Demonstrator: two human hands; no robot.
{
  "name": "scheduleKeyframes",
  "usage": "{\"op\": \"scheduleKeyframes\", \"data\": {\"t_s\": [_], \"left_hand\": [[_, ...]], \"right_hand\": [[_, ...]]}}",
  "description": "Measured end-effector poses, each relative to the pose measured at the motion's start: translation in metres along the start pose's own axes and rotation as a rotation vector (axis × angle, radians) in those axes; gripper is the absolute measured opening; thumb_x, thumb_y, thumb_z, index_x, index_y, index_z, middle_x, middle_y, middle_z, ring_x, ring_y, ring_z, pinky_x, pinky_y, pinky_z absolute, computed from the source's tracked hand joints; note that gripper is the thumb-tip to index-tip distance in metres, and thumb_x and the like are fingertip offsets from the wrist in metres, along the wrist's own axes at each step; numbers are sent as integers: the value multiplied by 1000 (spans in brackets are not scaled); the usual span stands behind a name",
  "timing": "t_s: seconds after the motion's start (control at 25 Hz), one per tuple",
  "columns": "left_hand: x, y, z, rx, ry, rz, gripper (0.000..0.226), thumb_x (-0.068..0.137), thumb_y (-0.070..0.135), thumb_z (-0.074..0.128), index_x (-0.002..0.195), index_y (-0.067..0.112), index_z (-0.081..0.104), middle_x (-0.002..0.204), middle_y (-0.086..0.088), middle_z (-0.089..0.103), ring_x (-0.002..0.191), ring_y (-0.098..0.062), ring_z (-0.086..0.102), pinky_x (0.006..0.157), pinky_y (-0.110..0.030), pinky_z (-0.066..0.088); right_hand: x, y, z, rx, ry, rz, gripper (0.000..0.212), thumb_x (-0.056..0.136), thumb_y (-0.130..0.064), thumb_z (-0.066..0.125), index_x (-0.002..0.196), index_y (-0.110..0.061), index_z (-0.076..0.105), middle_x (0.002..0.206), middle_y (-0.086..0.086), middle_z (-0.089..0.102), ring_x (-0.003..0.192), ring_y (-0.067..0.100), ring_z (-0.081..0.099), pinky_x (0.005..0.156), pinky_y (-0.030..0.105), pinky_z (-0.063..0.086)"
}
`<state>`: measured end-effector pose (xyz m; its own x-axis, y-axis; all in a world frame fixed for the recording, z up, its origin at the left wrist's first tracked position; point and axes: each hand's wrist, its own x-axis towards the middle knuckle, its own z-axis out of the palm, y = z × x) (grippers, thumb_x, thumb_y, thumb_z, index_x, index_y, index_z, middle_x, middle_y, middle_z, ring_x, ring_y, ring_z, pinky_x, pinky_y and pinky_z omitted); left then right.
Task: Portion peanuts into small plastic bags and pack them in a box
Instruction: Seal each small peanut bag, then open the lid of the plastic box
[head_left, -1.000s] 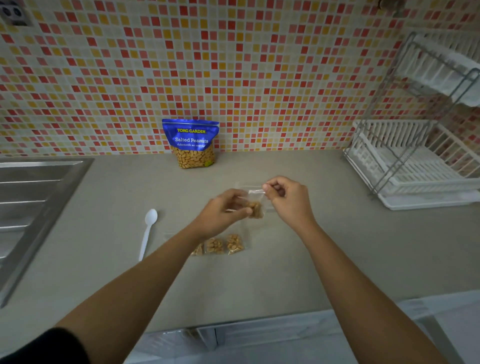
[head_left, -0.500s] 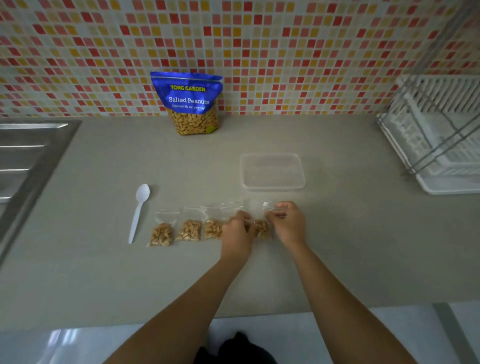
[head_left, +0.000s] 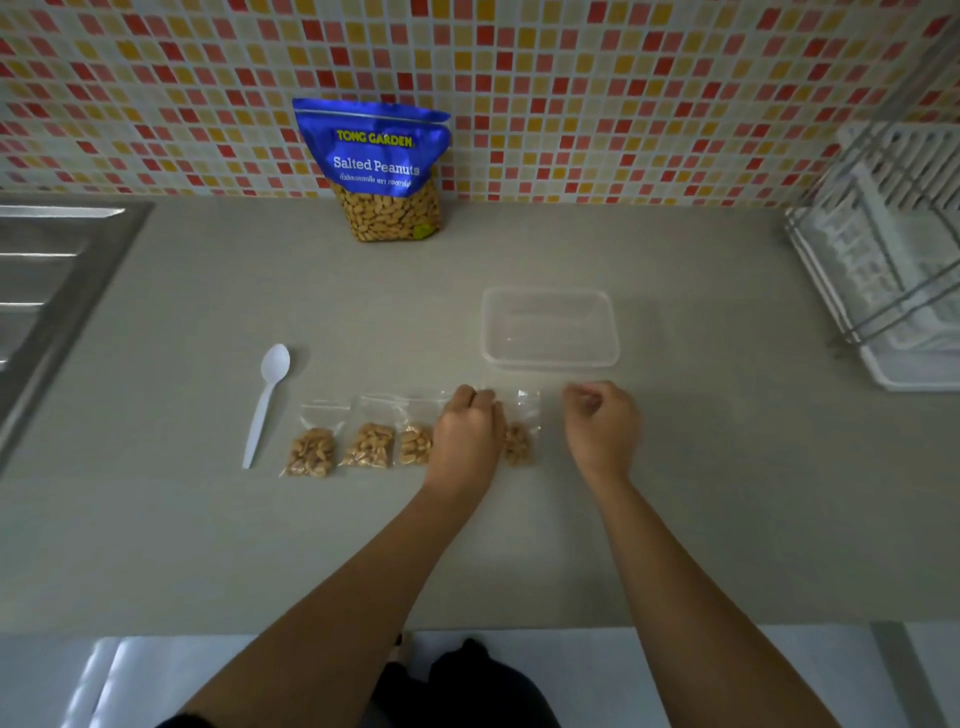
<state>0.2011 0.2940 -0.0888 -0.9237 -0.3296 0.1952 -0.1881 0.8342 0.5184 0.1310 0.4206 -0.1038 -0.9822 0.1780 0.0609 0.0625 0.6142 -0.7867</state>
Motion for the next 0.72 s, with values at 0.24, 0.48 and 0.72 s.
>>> {"op": "scheduleKeyframes", "data": {"t_s": [0.24,0.48,0.72], "left_hand": [[65,6,-18,-246,51,-414,38,96,17,43,129,-1,49,121,-22,59,110,-34,57,91,-35,43],[92,6,2,-320,-216,-491,27,94,18,47,111,-3,50,109,-22,62,106,-38,56,75,-30,38],[86,-56,-48,-366,-104,-558,25,85,13,55,66,18,39,64,4,45,76,-23,46,67,-31,36]], "right_hand": [[75,2,-18,74,65,-21,64,80,-43,53,119,8,50,113,30,55,107,36,53,93,31,36],[91,7,9,-77,-307,2,48,88,-23,60,131,-7,47,128,16,57,118,29,55,97,32,40],[46,-46,44,20,-328,-111,41,86,-17,61,125,-9,53,120,10,64,109,24,60,87,26,42]]}}
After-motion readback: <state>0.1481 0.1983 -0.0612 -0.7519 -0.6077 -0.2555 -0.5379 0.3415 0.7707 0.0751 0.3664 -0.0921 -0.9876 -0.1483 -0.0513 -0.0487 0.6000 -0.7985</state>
